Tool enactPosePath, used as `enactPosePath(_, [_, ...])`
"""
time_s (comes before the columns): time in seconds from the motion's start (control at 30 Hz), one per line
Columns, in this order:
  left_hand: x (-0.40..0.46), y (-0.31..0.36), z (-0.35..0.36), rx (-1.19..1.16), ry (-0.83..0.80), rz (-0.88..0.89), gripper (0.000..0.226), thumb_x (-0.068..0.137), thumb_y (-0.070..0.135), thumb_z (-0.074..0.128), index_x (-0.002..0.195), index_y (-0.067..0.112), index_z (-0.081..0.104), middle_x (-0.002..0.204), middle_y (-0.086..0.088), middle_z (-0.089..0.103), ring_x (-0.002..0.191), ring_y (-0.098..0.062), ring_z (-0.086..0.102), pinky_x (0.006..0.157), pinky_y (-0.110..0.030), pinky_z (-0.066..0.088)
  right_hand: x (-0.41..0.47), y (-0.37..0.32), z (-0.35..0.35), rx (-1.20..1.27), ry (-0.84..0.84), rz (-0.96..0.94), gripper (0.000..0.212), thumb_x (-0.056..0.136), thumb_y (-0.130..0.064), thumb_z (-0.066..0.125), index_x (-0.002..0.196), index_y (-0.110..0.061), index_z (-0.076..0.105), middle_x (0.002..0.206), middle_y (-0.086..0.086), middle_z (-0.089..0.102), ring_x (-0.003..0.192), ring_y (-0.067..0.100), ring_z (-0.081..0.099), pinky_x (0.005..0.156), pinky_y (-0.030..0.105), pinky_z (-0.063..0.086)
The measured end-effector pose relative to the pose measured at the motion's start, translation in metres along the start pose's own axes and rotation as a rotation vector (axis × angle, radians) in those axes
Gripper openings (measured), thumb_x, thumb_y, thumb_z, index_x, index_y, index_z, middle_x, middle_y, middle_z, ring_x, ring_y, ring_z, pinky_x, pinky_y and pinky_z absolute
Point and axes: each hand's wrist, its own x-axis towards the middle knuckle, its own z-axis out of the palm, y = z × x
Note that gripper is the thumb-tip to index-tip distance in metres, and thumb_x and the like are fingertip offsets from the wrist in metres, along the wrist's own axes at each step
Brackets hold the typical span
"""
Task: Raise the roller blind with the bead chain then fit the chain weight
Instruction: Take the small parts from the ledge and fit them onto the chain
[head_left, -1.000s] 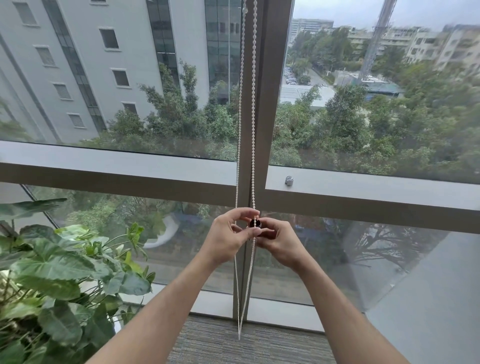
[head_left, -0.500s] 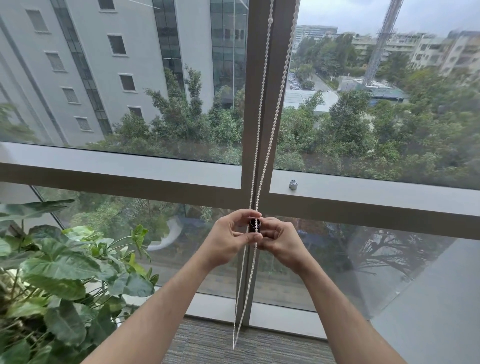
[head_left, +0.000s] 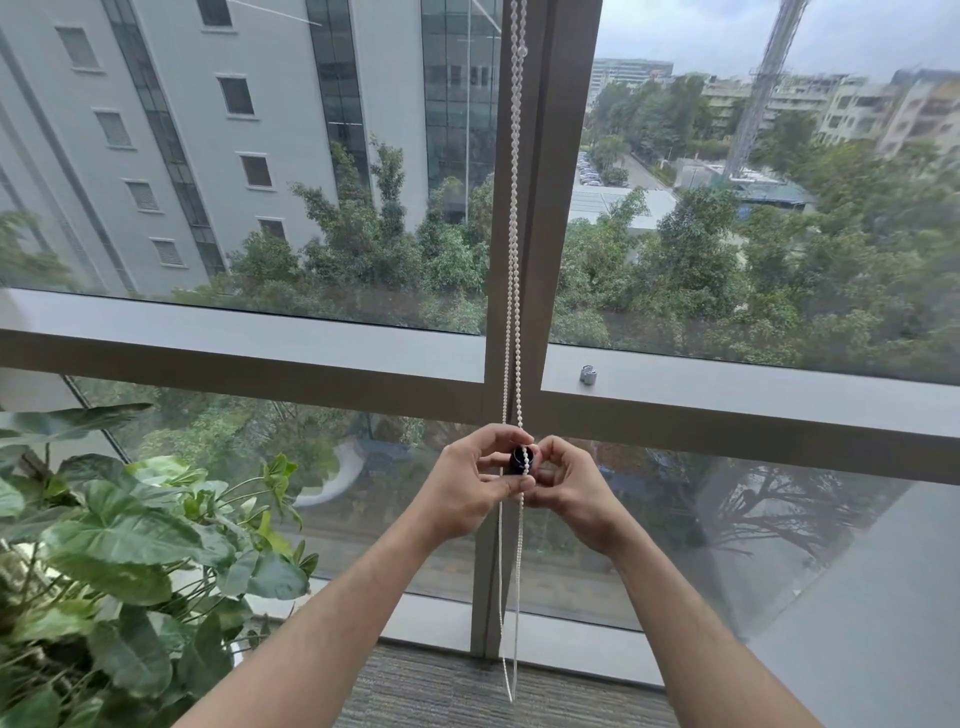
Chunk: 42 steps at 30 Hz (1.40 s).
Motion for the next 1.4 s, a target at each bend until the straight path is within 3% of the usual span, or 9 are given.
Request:
enactPosePath(0.17, [0.000, -0.004, 0.002, 0.005, 0.030, 0.019, 0.038, 0.078, 0.001, 0.079, 0.108, 0.020, 0.067, 0.103, -0.003, 0.075, 0.097, -0.015, 0.073, 0.082, -0.023, 0.057, 0.002, -0.002, -0.005, 0.014, -0.030, 0.012, 0.039, 0.073, 0.025, 0.069, 0.086, -0.006, 0.049, 0.104, 0.024, 0.056, 0.094, 0.041, 0.061, 0.082, 0.047, 0.053])
enactPosePath(0.33, [0.004, -0.007, 0.000, -0.013, 0.056, 0.016, 0.036, 0.077, 0.005, 0.081, 0.108, 0.018, 0.068, 0.104, -0.002, 0.075, 0.097, -0.020, 0.073, 0.089, -0.033, 0.057, 0.005, -0.005, -0.012, -0.108, 0.005, 0.030, 0.029, 0.073, 0.011, 0.079, 0.082, -0.007, 0.057, 0.083, 0.016, 0.059, 0.069, 0.028, 0.067, 0.064, 0.036, 0.059])
enactPosePath(0.57, [0.006, -0.008, -0.001, -0.028, 0.071, -0.012, 0.036, 0.077, 0.004, 0.081, 0.108, 0.018, 0.068, 0.105, 0.000, 0.075, 0.096, -0.018, 0.072, 0.088, -0.033, 0.057, 0.040, 0.001, -0.037, -0.054, 0.569, 0.003, 0.022, 0.085, 0.005, 0.070, 0.098, -0.005, 0.056, 0.072, 0.010, 0.055, 0.051, 0.018, 0.066, 0.052, 0.034, 0.058])
enactPosePath(0.73, [0.006, -0.008, -0.003, -0.042, 0.093, -0.024, 0.037, 0.077, 0.004, 0.080, 0.108, 0.019, 0.068, 0.106, -0.001, 0.075, 0.096, -0.018, 0.072, 0.089, -0.032, 0.056, 0.070, -0.013, -0.061, -0.102, 0.760, 0.052, 0.039, 0.088, -0.011, 0.072, 0.120, -0.011, 0.050, 0.085, 0.008, 0.059, 0.053, 0.016, 0.069, 0.053, 0.035, 0.060])
enactPosePath(0.83, [0.004, -0.009, -0.005, -0.033, 0.101, -0.030, 0.037, 0.077, 0.003, 0.080, 0.106, 0.023, 0.068, 0.105, 0.002, 0.075, 0.097, -0.018, 0.072, 0.087, -0.030, 0.056, 0.084, -0.021, -0.068, -0.133, 0.766, 0.101, 0.056, 0.088, -0.021, 0.072, 0.135, -0.018, 0.042, 0.095, 0.007, 0.059, 0.054, 0.016, 0.070, 0.048, 0.031, 0.057])
enactPosePath(0.97, [0.000, -0.012, -0.006, -0.039, 0.114, -0.046, 0.038, 0.077, 0.005, 0.081, 0.104, 0.027, 0.068, 0.105, 0.005, 0.075, 0.096, -0.017, 0.072, 0.086, -0.028, 0.054, 0.097, -0.024, -0.073, -0.240, 0.731, 0.159, 0.071, 0.090, -0.023, 0.069, 0.149, -0.017, 0.031, 0.092, 0.005, 0.060, 0.051, 0.015, 0.068, 0.044, 0.027, 0.054])
enactPosePath(1.1, [-0.002, -0.013, -0.009, 0.004, 0.105, -0.057, 0.038, 0.077, 0.009, 0.081, 0.105, 0.031, 0.068, 0.107, 0.007, 0.075, 0.099, -0.015, 0.072, 0.087, -0.032, 0.056, 0.110, -0.026, -0.079, -0.208, 0.742, 0.210, 0.062, 0.091, -0.015, 0.066, 0.146, -0.014, 0.038, 0.103, 0.018, 0.068, 0.048, 0.015, 0.067, 0.042, 0.025, 0.053])
enactPosePath(1.23, [-0.004, -0.015, -0.010, 0.022, 0.089, -0.070, 0.038, 0.078, 0.011, 0.080, 0.106, 0.033, 0.068, 0.108, 0.008, 0.075, 0.101, -0.014, 0.071, 0.090, -0.037, 0.057, 0.117, -0.026, -0.078, -0.204, 0.764, 0.214, 0.038, 0.088, -0.008, 0.067, 0.125, -0.006, 0.058, 0.084, 0.016, 0.068, 0.043, 0.014, 0.063, 0.037, 0.023, 0.050])
enactPosePath(1.4, [-0.003, -0.015, -0.008, 0.025, 0.096, -0.069, 0.039, 0.077, 0.011, 0.080, 0.105, 0.035, 0.068, 0.108, 0.007, 0.075, 0.100, -0.015, 0.071, 0.091, -0.040, 0.057, 0.117, -0.022, -0.073, -0.170, 0.802, 0.187, 0.023, 0.088, -0.005, 0.064, 0.111, -0.003, 0.061, 0.075, 0.013, 0.067, 0.038, 0.012, 0.062, 0.037, 0.023, 0.050])
